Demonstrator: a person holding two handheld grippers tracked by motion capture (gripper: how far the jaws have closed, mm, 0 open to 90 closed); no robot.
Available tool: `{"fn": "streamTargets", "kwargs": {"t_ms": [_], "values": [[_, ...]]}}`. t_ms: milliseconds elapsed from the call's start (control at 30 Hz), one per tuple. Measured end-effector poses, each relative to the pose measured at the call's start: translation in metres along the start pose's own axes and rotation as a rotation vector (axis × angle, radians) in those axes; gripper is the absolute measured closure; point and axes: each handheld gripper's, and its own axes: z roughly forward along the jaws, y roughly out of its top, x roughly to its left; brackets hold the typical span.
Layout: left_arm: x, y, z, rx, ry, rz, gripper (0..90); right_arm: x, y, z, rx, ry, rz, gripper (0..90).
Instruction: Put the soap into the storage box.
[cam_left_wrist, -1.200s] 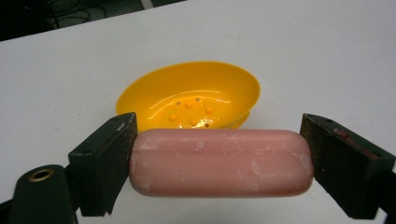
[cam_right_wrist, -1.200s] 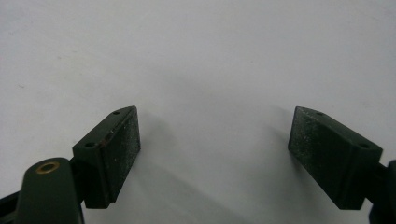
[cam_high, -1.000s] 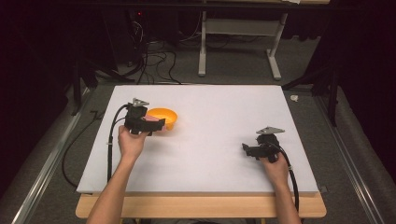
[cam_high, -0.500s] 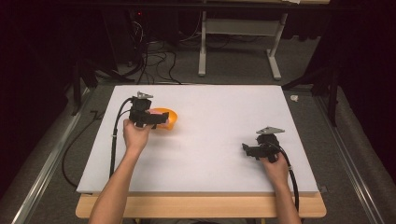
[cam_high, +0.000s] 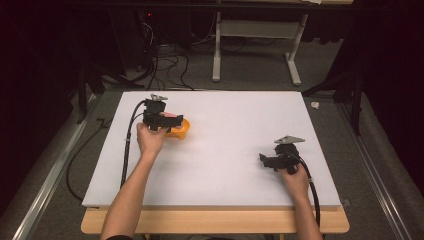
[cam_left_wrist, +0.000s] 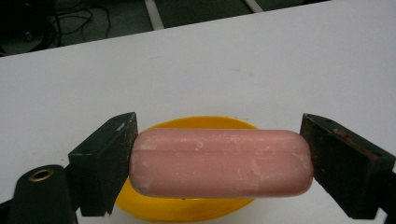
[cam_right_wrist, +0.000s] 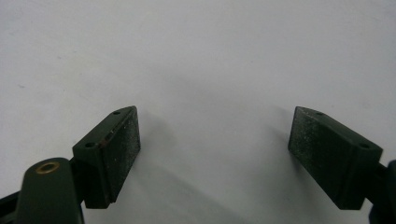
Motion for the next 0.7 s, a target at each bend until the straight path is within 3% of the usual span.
{"fn": "streamTargets", "kwargs": {"t_ms": [267, 700], "values": [[0.004, -0.004, 0.016, 0.040, 0.012, -0.021, 14.1, 0.000, 0.000, 0.000, 0.000, 0.000, 0.000, 17.2], [0.005, -0.007, 0.028, 0.074, 0.031, -0.023, 14.1, 0.000, 0.000, 0.000, 0.000, 0.000, -0.001, 17.1]]}}
